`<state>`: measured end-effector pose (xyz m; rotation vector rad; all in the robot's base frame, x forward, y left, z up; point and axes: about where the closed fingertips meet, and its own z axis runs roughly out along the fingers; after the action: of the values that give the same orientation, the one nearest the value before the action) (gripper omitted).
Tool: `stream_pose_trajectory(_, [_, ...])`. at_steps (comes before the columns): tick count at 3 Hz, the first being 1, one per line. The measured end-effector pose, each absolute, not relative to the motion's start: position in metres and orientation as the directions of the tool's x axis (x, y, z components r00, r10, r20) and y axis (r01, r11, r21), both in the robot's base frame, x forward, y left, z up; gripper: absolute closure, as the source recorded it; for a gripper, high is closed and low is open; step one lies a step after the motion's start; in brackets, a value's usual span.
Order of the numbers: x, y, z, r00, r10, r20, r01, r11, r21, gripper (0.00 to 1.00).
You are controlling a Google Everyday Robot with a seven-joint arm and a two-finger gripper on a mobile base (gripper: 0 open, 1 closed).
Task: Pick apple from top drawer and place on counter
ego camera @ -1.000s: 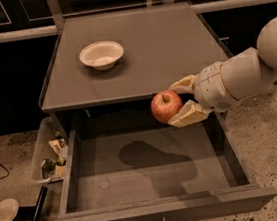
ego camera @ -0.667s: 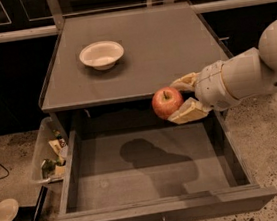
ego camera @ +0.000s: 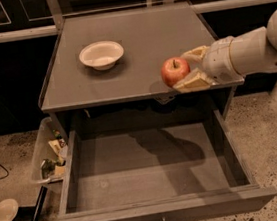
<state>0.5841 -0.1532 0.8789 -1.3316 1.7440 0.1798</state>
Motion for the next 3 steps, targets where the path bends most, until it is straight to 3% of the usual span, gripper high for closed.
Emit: stream_pose_trajectory(3, [0.68,-0.163,0.892,-0.012,-0.514,-0.858,-0.842,0.468,-0.269,1.0])
